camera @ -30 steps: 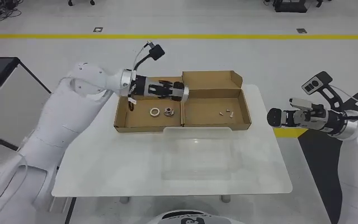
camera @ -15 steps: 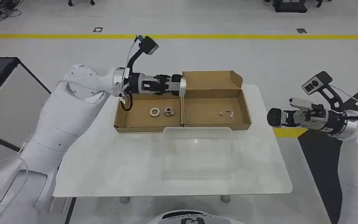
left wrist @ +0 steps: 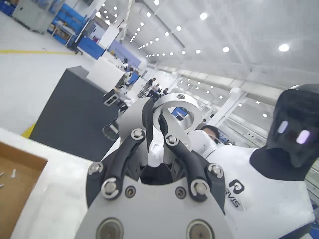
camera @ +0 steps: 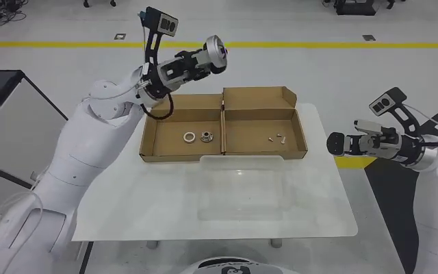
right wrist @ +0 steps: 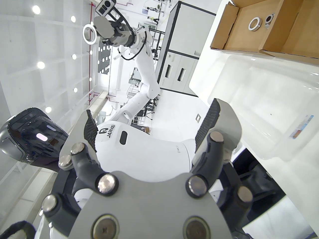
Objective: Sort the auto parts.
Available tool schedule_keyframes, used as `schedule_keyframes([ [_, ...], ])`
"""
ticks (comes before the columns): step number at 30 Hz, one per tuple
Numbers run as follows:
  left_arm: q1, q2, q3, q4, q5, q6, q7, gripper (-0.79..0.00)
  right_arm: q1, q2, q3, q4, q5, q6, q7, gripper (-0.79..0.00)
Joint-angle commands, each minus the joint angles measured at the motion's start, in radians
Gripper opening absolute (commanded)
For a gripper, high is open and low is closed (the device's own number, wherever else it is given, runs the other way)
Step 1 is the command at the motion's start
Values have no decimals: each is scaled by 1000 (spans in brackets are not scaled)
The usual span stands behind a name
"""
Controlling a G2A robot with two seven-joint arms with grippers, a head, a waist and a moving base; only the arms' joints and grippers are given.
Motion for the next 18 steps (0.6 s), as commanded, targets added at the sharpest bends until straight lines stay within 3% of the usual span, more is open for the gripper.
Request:
schedule_keyframes([
  [1,3,-9,-3,-3,-63,-26,8,-785,0,0,0,0,0,0,0,0],
  [5,12,-26,-11,-16,-189,-71,-10,-785,0,0,0,0,0,0,0,0],
  [13,35,-53,-26,-29,-373,-121,-174,-785,0,0,0,0,0,0,0,0],
  [18,61,-64,-43,-37,-398,-136,-238,-785,0,0,0,0,0,0,0,0],
])
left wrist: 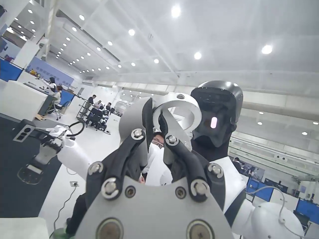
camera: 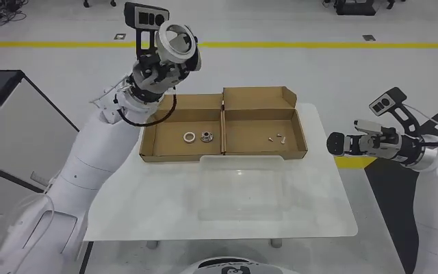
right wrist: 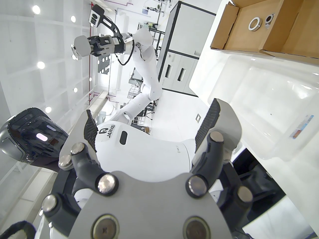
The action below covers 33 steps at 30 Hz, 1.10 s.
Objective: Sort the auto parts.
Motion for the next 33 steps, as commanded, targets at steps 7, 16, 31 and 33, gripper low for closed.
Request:
schedule_keyframes([
  [7,50,-22,-37,-37,-172,4,-60,-785,0,0,0,0,0,0,0,0],
  [16,57,-41,-71,-16,-136,58,-112,-785,0,0,0,0,0,0,0,0],
  [31,75,-50,-100,-35,113,125,-98,-785,0,0,0,0,0,0,0,0],
  [33,82,-55,-105,-46,52,124,-130,-785,0,0,0,0,0,0,0,0],
])
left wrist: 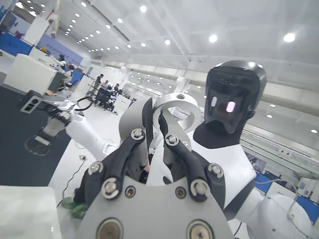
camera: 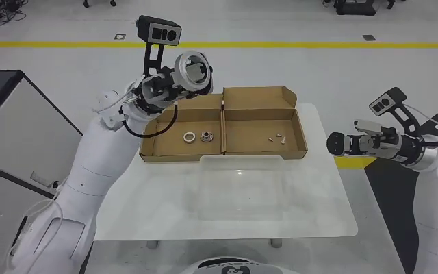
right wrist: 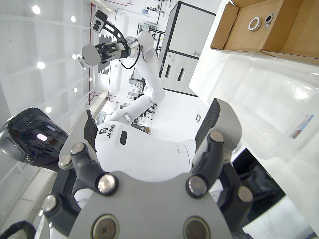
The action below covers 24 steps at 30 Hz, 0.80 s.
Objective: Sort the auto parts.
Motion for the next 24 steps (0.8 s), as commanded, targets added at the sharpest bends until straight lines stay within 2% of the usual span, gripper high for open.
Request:
schedule_keyframes([
  [1,8,-4,-4,-6,-64,4,-25,-785,0,0,0,0,0,0,0,0],
  [4,21,-16,-6,-15,-191,14,-66,-785,0,0,0,0,0,0,0,0],
  [11,24,-30,-42,-1,-287,60,-141,-785,0,0,0,0,0,0,0,0],
  [17,21,-29,-79,28,-163,94,-139,-785,0,0,0,0,0,0,0,0],
  [24,15,-33,-64,55,43,93,-103,-785,0,0,0,0,0,0,0,0],
])
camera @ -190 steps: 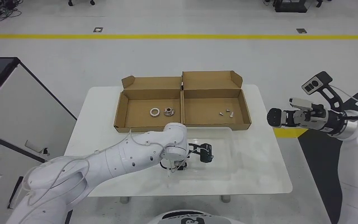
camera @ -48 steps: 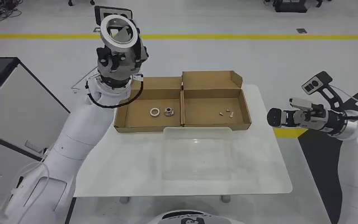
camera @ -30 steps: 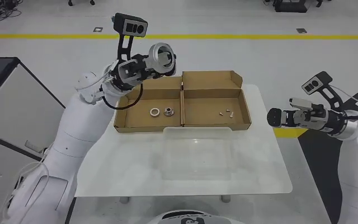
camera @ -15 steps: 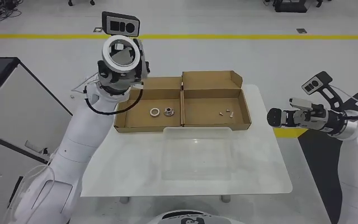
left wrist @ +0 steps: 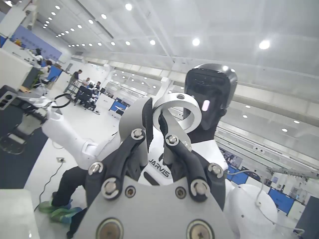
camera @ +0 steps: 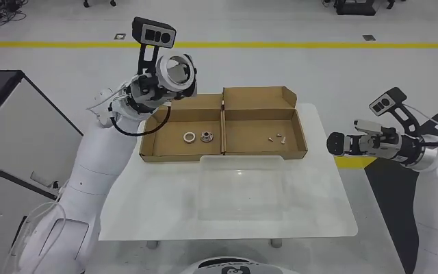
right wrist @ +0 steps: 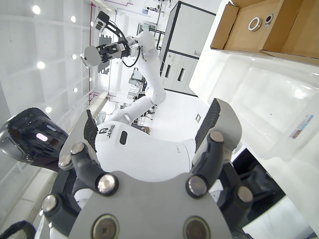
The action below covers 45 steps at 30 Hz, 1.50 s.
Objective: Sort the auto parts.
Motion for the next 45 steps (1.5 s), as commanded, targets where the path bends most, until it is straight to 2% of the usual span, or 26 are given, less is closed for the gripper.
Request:
schedule_keyframes([
  [1,-2,-2,5,-1,46,-2,9,-785,0,0,0,0,0,0,0,0],
  [6,4,-13,6,-15,-5,-12,35,-785,0,0,0,0,0,0,0,0],
  [12,24,-31,0,-37,-194,-6,18,-785,0,0,0,0,0,0,0,0],
  [16,25,-37,-13,-32,-214,17,-10,-785,0,0,0,0,0,0,0,0],
  [31,25,-37,-13,-32,-214,17,-10,-785,0,0,0,0,0,0,0,0],
  [35,42,-28,-31,-34,-94,90,21,-785,0,0,0,0,0,0,0,0],
  [39,49,-13,-29,-11,130,197,2,-785,0,0,0,0,0,0,0,0],
  [45,88,1,-37,13,304,301,79,-785,0,0,0,0,0,0,0,0],
])
